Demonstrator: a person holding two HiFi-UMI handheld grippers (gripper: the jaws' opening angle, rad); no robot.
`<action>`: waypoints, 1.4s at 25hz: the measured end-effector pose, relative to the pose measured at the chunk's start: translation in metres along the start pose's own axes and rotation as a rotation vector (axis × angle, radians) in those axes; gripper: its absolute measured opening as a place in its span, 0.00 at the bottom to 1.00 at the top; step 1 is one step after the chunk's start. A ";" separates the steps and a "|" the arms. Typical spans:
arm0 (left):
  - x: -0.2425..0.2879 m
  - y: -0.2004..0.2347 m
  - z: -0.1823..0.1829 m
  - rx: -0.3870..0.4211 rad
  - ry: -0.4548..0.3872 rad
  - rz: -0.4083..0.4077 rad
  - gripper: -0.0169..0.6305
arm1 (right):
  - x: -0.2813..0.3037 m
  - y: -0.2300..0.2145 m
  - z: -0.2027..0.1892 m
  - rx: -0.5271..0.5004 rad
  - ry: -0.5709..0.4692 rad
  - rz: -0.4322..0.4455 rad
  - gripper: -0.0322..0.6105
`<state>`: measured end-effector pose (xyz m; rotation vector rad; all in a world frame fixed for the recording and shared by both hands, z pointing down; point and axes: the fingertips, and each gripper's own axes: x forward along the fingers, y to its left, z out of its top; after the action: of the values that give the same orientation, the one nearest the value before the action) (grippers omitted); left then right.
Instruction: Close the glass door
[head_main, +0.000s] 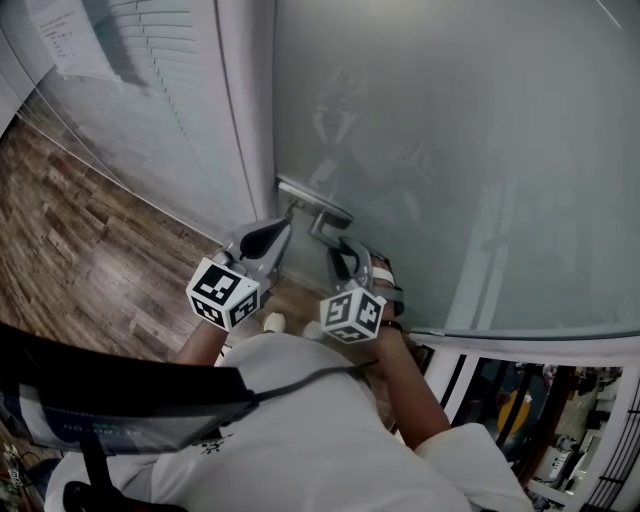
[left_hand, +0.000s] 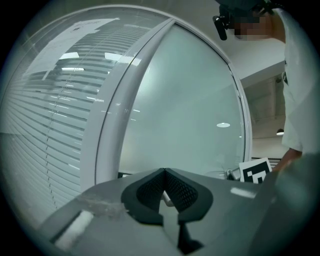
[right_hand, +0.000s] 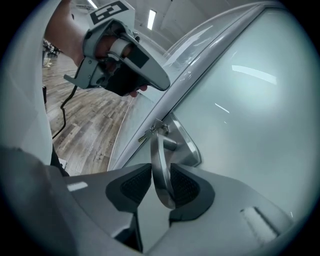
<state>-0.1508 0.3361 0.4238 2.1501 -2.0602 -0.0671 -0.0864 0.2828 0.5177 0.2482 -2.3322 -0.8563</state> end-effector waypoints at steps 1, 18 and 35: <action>0.001 -0.001 0.002 -0.001 -0.003 0.000 0.03 | -0.001 0.000 0.000 0.008 0.000 0.004 0.24; 0.005 -0.007 0.027 0.002 -0.048 -0.010 0.03 | -0.099 -0.085 0.035 0.891 -0.498 0.001 0.06; 0.016 -0.008 0.029 0.016 -0.049 -0.019 0.03 | -0.092 -0.088 0.033 0.865 -0.462 -0.012 0.06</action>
<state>-0.1459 0.3177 0.3951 2.1993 -2.0730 -0.1073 -0.0386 0.2662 0.3967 0.4514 -3.0186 0.1781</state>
